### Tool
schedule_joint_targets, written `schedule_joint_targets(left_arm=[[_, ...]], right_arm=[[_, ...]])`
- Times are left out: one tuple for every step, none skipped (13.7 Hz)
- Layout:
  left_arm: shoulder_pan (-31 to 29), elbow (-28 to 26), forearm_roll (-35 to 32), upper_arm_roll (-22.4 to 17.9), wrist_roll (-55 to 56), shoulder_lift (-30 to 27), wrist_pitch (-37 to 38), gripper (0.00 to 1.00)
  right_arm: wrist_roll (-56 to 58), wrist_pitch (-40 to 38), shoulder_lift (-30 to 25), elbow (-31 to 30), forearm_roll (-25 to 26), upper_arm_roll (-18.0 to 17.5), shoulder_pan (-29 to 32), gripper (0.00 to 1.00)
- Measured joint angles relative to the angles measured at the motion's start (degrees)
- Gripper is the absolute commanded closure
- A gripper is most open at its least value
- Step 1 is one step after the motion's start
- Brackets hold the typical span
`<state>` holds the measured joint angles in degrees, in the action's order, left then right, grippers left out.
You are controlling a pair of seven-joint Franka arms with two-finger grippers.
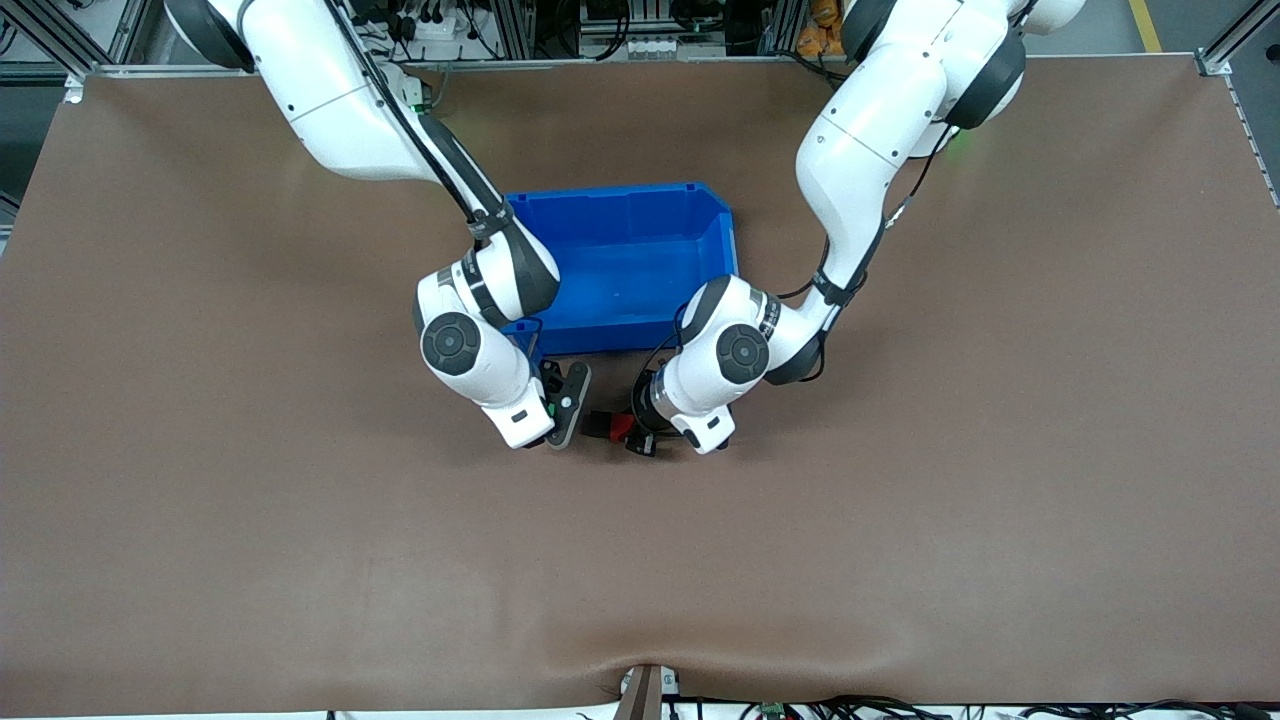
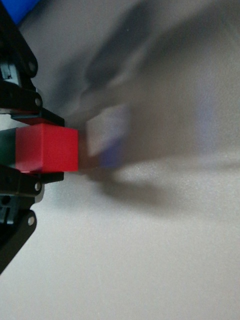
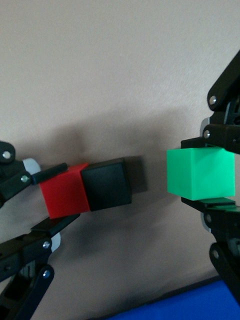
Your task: Attach green and red cubes to black cube
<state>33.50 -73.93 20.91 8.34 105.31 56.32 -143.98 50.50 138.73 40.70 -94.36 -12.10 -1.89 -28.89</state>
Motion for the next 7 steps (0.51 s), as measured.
schedule_joint_targets(left_arm=[[0.0, 0.0, 0.0, 0.0, 0.0, 0.0, 0.0, 0.69], [0.0, 0.0, 0.0, 0.0, 0.0, 0.0, 0.0, 0.68], [0.0, 0.0, 0.0, -0.01, 0.0, 0.0, 0.0, 0.68], [0.0, 0.0, 0.0, -0.01, 0.0, 0.0, 0.0, 0.68], [0.0, 0.0, 0.0, -0.01, 0.0, 0.01, 0.0, 0.67], [0.0, 0.0, 0.0, -0.01, 0.0, 0.01, 0.0, 0.67], [0.0, 0.0, 0.0, -0.02, 0.0, 0.01, 0.0, 0.66]], right_arm=[[-0.36, 0.04, 0.23, 0.03, 0.0, 0.0, -0.31, 1.0], [-0.52, 0.07, 0.42, 0.04, 0.0, 0.0, -0.54, 1.0], [-0.6, 0.21, 0.6, 0.04, 0.0, 0.0, -0.68, 1.0], [-0.64, 0.65, 0.81, 0.04, 0.0, 0.0, -0.74, 1.0], [-0.77, 1.2, 1.08, 0.05, 0.0, 0.0, -0.78, 1.0], [-1.06, 1.46, 1.36, 0.1, 0.0, 0.01, -0.85, 1.0], [-1.54, 1.64, 1.57, 0.2, 0.03, 0.03, -0.98, 1.0]])
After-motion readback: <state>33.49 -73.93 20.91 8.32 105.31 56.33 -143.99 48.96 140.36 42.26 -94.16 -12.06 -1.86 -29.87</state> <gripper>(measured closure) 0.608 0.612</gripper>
